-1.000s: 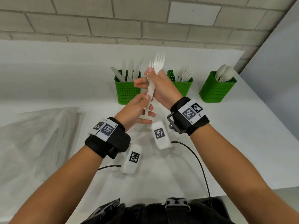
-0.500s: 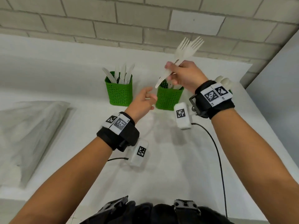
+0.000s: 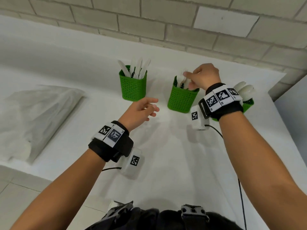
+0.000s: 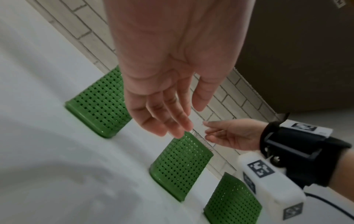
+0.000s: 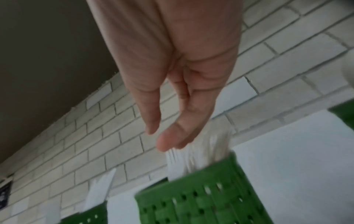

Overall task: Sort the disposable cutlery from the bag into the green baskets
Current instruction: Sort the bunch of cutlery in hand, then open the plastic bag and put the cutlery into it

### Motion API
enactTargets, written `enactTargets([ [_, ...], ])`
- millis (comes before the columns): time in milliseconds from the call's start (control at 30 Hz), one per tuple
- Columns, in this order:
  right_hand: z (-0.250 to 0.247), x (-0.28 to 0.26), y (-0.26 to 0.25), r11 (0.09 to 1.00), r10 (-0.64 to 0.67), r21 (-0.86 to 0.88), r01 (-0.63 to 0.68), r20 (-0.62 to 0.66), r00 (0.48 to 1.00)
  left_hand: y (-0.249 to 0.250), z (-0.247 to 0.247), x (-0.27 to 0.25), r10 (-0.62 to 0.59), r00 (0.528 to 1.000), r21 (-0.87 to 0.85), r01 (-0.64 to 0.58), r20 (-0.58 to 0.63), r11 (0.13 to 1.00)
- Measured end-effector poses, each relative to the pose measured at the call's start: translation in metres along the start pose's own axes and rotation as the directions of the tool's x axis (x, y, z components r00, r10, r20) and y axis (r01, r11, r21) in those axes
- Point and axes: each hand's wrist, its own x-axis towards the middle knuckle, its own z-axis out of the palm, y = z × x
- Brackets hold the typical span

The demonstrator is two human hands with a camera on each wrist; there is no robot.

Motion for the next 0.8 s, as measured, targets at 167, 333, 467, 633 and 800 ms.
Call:
enactTargets([
  [167,0.020,-0.043,-0.028,0.970,-0.221,0.097,0.225,-0.045,0.974,-0.011,-0.008,-0.010,-0.032,0.999,0.036,0.033,-0.022,0.999],
  [333,0.085,-0.088,-0.052,0.977,-0.194,0.161,0.141,0.389,0.901,-0.016,-0.038,-0.024,-0.036,0.990,0.070,0.045,-0.133,0.996],
  [467,0.141,-0.106,-0.072,0.984,-0.142,0.173,0.048,0.582,0.801,-0.020,-0.088,-0.048,-0.010,0.969,0.226,0.067,-0.245,0.972],
  [633,0.199,-0.122,-0.121,0.980,-0.121,0.198,-0.022,0.679,0.724,-0.023,-0.180,-0.082,0.038,0.883,0.383,0.164,-0.468,0.909],
  [800,0.251,-0.141,-0.165,0.953,-0.057,0.223,-0.203,0.795,0.603,-0.032,-0.290,-0.084,-0.064,0.803,0.471,0.409,-0.592,0.782],
])
